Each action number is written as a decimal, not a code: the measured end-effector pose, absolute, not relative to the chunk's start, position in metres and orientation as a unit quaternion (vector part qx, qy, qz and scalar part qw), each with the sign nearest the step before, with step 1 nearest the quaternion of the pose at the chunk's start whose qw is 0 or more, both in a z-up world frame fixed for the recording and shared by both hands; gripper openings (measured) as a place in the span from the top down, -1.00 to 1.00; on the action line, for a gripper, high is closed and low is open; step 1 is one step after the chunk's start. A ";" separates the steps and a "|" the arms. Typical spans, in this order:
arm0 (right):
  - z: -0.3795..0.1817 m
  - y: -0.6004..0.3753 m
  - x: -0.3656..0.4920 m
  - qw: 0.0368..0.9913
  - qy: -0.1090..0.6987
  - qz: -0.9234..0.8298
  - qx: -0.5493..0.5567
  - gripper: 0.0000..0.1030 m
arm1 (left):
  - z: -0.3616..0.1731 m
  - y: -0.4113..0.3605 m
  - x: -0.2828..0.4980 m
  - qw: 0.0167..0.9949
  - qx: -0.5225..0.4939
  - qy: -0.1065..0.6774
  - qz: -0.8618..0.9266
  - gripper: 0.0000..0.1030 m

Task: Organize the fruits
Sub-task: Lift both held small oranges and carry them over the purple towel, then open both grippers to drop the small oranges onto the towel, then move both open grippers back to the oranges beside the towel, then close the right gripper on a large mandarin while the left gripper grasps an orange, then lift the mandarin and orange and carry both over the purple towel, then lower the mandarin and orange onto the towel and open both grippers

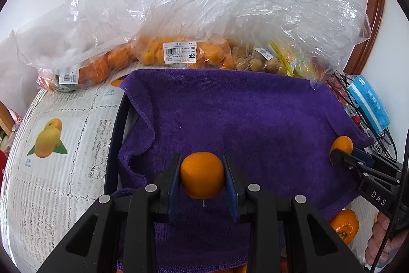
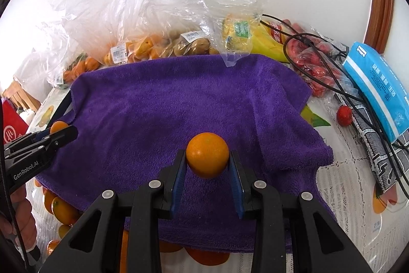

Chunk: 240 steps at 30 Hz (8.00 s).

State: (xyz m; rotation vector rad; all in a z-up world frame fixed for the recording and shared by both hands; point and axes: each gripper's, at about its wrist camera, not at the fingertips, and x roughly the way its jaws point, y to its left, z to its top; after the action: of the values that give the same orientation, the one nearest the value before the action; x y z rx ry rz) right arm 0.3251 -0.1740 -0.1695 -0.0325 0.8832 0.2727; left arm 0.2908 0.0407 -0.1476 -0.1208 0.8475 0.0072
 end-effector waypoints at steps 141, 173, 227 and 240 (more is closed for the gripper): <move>-0.186 -0.212 0.213 0.887 0.429 0.158 0.074 0.14 | -0.174 0.038 0.203 0.909 -0.053 0.413 -0.022 0.40; -0.178 -0.201 0.203 0.900 0.422 0.112 0.002 0.17 | -0.169 0.043 0.182 0.907 -0.064 0.415 -0.036 0.40; -0.148 -0.179 0.307 0.915 0.383 0.125 0.028 0.17 | -0.143 0.068 0.268 0.923 -0.102 0.372 0.007 0.40; -0.163 -0.169 0.311 0.905 0.406 0.126 0.013 0.17 | -0.148 0.061 0.269 0.919 -0.096 0.381 0.003 0.40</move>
State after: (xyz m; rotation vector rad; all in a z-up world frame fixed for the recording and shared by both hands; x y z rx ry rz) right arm 0.3112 -0.1686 -0.1634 0.0275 0.8383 0.2603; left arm 0.2690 0.0609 -0.1478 -0.1965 0.7839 0.0066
